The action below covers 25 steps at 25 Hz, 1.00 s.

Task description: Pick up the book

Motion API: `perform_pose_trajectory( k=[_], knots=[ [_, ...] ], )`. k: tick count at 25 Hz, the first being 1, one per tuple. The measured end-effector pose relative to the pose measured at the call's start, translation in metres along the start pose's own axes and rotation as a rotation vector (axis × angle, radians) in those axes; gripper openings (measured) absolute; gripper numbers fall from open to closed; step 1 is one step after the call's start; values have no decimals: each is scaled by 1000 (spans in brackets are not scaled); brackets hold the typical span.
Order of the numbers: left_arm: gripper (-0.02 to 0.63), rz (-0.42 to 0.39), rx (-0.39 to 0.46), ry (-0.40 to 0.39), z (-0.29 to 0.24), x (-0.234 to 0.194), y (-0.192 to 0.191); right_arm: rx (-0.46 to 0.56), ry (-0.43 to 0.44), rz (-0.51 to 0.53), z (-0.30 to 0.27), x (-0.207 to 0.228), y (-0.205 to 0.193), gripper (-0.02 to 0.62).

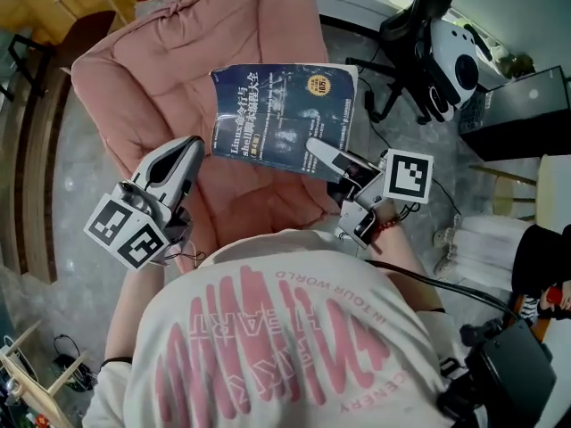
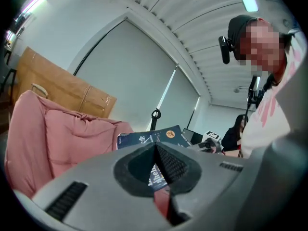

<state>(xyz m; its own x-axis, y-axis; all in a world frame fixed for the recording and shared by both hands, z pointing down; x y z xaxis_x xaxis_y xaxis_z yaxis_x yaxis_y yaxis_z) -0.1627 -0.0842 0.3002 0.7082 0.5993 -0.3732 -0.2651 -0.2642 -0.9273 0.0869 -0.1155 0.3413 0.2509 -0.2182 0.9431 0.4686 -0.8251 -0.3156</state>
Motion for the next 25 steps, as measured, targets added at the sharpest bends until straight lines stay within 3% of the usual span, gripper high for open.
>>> perform_pose_trajectory(
  k=[4,6,10,12,15,20,22,25],
  knots=[
    [6,-1,23,-20,-19,-7,41,44,105,52,2,-45,31,175],
    [107,26,37,-44,-25,-9,46,51,156,87,7,-56,36,175],
    [202,39,51,-27,-29,-16,55,57,280,131,20,-83,42,175],
    [251,83,72,-52,-30,-20,68,61,348,162,23,-99,48,175],
    [282,222,116,-177,-29,-17,86,58,418,221,29,-118,54,175],
    [310,452,128,-462,-32,2,100,29,541,291,38,-143,51,175],
    [318,474,132,-546,-32,9,105,11,571,337,41,-147,51,176],
    [318,428,161,-606,-32,18,120,-20,594,396,39,-153,50,176]
  ],
)
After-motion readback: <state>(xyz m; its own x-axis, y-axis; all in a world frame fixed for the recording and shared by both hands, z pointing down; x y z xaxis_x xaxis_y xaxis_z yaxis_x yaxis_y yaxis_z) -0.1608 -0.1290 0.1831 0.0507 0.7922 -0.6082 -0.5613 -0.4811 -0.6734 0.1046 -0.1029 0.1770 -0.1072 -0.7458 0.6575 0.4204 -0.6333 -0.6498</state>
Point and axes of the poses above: the fingertips, and each gripper's own axes: z backward along the fingers, x to its right, y out of its top, the point moved 6 cm from there along z, backward along the fingers, and after that the axes turned 7 degrees about x, right-handed, at the moved point
